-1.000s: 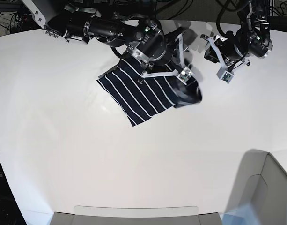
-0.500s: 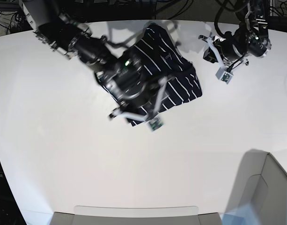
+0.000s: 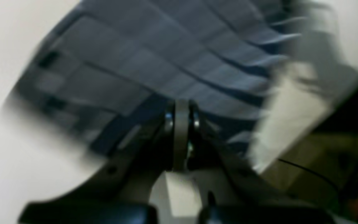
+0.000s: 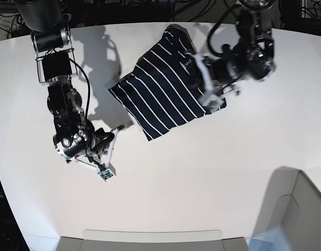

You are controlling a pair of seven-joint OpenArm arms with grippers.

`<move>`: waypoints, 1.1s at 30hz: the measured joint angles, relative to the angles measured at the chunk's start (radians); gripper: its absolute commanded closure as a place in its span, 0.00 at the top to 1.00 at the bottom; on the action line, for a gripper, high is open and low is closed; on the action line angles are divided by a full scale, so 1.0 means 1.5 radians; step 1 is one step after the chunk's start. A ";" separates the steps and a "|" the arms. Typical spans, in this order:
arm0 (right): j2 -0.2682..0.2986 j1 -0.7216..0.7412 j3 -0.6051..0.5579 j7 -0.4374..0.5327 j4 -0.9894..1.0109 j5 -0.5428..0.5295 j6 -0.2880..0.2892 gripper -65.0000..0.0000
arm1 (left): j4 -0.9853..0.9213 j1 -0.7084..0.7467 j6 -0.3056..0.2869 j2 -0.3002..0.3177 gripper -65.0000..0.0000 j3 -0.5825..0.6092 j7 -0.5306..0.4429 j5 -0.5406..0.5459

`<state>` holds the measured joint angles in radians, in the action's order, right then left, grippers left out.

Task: Fold the T-shirt properly
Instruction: 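Grasp the folded bundle with the left gripper and drag it away from the arms, then lower the bundle onto the table and open the left gripper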

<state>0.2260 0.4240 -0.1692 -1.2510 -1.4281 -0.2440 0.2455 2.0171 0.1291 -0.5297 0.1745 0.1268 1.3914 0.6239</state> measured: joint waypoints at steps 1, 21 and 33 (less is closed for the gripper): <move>-0.002 0.005 -0.001 0.002 0.026 0.001 0.002 0.00 | 0.001 -0.008 0.006 0.000 0.00 0.032 -0.004 0.004; 0.031 -0.047 -0.271 0.056 0.032 0.026 0.099 0.00 | -0.269 -0.134 0.333 0.040 0.00 0.254 -0.004 0.022; 0.069 -0.205 -0.305 -0.020 -0.292 0.091 0.283 0.00 | -0.217 -0.133 0.418 0.064 0.00 -0.177 -0.005 0.009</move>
<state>0.3294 0.1158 -0.6266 -1.2812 -1.8656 -0.1081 0.6701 1.6920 -0.0700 0.0971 0.2699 -0.1390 1.3842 0.6369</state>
